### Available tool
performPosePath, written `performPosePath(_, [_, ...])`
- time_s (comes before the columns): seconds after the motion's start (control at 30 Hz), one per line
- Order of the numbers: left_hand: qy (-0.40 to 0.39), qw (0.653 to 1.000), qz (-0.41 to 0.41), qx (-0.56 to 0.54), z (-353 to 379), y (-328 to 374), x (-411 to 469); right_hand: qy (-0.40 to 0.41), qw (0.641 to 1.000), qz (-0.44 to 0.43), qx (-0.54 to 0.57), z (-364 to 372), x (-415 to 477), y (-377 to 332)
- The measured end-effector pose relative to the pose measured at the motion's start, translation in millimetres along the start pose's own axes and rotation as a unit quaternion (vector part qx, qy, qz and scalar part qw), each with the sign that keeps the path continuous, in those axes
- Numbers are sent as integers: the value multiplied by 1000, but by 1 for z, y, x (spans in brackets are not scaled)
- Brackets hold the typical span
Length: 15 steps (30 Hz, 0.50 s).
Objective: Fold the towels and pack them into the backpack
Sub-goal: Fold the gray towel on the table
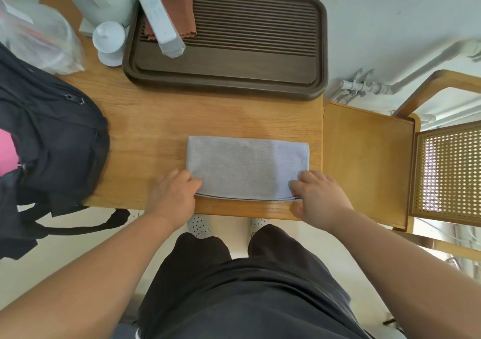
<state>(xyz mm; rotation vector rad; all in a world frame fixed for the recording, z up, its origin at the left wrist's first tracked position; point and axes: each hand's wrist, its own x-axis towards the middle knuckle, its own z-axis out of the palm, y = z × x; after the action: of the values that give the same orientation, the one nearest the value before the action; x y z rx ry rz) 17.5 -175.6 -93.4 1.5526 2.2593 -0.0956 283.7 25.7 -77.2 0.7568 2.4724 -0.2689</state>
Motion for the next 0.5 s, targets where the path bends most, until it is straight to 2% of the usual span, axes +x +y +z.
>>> performPosePath(0.07, [3,1000,-15,3,-6,6,-1,7,1000,8,-7,-9,1,-8])
performPosePath(0.2, [62,998,-6,-26,-17,30,9,132,989,6,63,-28,18,-39])
performPosePath(0.37, [-25,999,-38,-5,-3,50,42,92,993,32,71,-22,63,-81])
performPosePath(0.5, [-51,996,-67,12,18,28,51,82,988,113,59,11,70,-64])
